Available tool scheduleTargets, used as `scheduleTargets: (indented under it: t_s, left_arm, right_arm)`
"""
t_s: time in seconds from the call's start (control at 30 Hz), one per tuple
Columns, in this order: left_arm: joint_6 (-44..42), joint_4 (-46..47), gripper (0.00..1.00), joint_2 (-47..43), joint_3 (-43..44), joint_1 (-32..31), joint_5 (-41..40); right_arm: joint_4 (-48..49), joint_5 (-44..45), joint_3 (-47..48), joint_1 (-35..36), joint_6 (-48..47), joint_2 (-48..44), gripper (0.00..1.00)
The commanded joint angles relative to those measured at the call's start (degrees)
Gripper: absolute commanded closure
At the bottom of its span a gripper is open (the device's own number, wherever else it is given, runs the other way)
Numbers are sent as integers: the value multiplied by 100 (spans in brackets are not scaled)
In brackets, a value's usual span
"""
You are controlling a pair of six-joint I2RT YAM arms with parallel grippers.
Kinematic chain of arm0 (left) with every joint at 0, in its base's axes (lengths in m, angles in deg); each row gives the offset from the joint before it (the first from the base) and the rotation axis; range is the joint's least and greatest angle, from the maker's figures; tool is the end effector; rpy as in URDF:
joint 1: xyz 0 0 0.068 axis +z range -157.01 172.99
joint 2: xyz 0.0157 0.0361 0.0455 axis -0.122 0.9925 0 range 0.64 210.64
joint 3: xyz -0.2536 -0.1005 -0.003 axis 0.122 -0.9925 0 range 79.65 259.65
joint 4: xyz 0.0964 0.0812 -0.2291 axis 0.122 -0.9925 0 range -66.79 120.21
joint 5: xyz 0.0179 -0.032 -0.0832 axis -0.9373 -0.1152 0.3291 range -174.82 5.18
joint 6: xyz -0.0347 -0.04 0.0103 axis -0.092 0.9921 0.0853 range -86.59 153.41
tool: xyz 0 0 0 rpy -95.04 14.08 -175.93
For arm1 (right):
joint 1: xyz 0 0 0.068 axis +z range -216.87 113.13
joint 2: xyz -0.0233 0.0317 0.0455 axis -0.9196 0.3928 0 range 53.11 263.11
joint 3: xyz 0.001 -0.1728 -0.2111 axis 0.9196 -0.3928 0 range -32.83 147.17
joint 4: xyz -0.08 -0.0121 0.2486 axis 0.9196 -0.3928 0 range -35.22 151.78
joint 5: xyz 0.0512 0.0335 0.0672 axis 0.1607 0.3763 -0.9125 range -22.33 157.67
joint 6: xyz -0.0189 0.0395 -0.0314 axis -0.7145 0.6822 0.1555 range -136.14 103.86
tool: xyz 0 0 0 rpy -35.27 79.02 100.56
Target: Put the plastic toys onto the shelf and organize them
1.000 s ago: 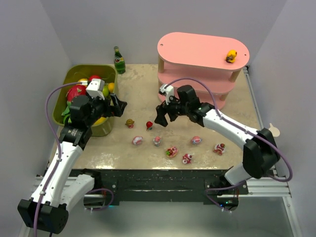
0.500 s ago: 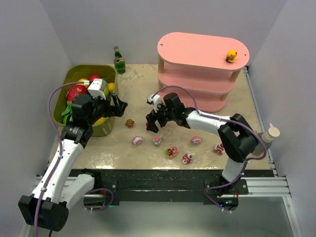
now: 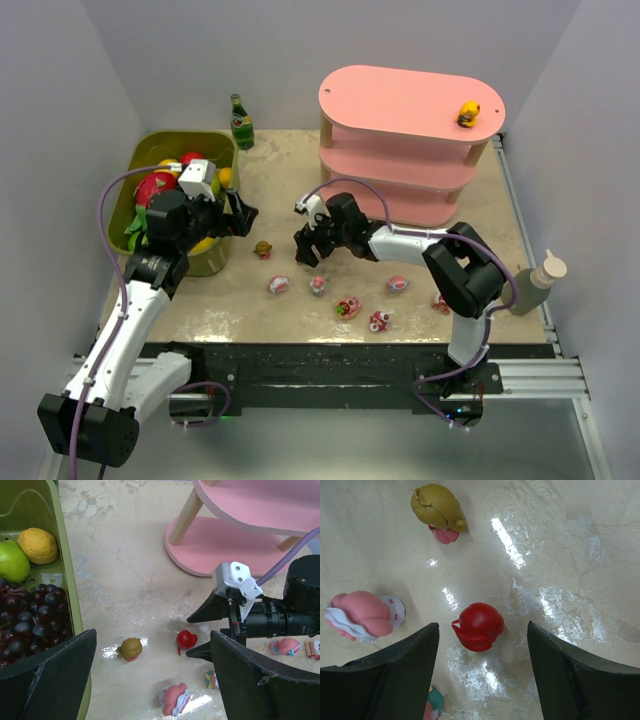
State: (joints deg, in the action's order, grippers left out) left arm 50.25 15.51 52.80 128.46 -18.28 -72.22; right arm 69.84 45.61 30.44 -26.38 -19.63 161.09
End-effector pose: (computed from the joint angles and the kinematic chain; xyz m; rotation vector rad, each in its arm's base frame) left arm 0.2040 -0.0486 0.3338 0.0602 1.9131 -0.5407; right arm 0.2983 0.2722 0.1711 -1.0502 2.0102 0.7771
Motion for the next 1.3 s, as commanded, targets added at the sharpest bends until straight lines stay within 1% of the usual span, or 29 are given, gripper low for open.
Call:
scheduleTargets:
  t_s: [0.0, 0.27, 0.57, 0.7, 0.8, 0.83, 0.9, 0.93, 1.0, 1.03, 1.07, 1.1, 1.2, 1.27]
  left_arm:
    - [-102, 81, 0, 5, 84, 46, -38]
    - [-111, 72, 1, 5, 84, 46, -56]
    - [-120, 55, 1, 13, 84, 46, -56]
    - [-120, 55, 0, 13, 84, 46, -56]
    - [-120, 46, 0, 22, 93, 46, -56]
    - [-120, 46, 0, 22, 84, 46, -47]
    - [-120, 46, 0, 22, 84, 46, -47]
    - [-128, 46, 0, 22, 84, 46, -47]
    - [-120, 46, 0, 22, 84, 46, -56]
    - [-120, 46, 0, 31, 84, 46, -47]
    - [-120, 46, 1, 22, 84, 46, -47]
    - [-120, 37, 0, 31, 84, 46, -47]
    - [-120, 37, 0, 22, 84, 46, -47]
    - [-111, 46, 1, 31, 84, 46, -47]
  right_arm:
    - [565, 246, -60, 47, -29, -32, 29]
    - [627, 229, -34, 91, 15, 100, 32]
    - [662, 317, -51, 152, 120, 197, 33]
    - [741, 413, -60, 178, 190, 241, 37]
    - [768, 492, -51, 187, 243, 267, 44]
    - [768, 519, -42, 196, 261, 267, 50]
    - [759, 554, -25, 196, 296, 267, 56]
    - [759, 572, -16, 205, 296, 276, 62]
    - [654, 572, 63, 205, 305, 320, 70]
    - [610, 580, 98, 214, 305, 337, 79]
    - [531, 598, 124, 214, 305, 346, 83]
    - [504, 624, 159, 205, 487, 337, 90]
    - [215, 852, 326, 205, 708, 224, 100]
    - [-240, 1115, 580, 205, 901, 144, 100]
